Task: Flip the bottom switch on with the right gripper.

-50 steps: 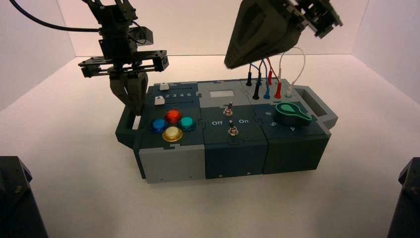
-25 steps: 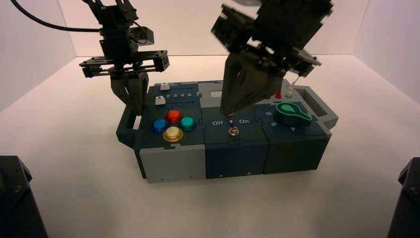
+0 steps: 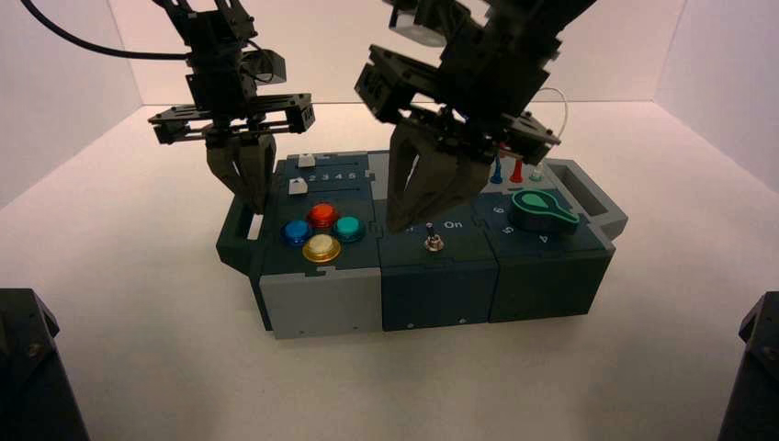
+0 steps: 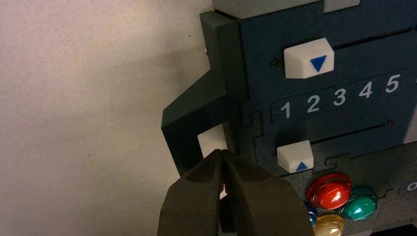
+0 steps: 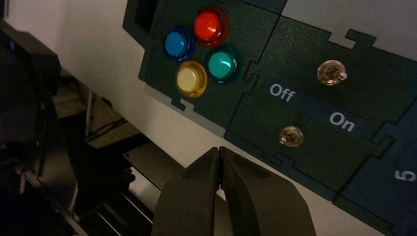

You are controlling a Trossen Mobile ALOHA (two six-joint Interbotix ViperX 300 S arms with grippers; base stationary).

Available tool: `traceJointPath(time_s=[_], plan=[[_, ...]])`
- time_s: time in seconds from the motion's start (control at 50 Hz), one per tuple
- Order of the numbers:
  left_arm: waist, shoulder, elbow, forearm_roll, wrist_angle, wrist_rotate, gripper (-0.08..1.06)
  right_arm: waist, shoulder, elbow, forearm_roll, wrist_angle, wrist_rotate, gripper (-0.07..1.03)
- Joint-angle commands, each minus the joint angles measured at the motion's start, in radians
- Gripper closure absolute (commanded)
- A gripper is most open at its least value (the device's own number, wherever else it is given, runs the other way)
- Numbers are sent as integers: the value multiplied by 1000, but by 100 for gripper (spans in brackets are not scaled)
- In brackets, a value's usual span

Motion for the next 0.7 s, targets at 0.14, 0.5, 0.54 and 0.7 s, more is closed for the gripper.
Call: traceJointPath(time_s=[0.14,0.5,0.54,0.7], plan=[[-23,74,-3,3,-89,38,101,6,64,-34,12,-29,25,99],[-25,107,0,3,-114,58,101,-3,127,-57,8,-63,25,99],[-26,110,2,3,-117,61,101,-6,127,-55,6,-66,25,99],[-26,117,2,5,-126,64,101,-23,123,-49,0,-64,25,99]])
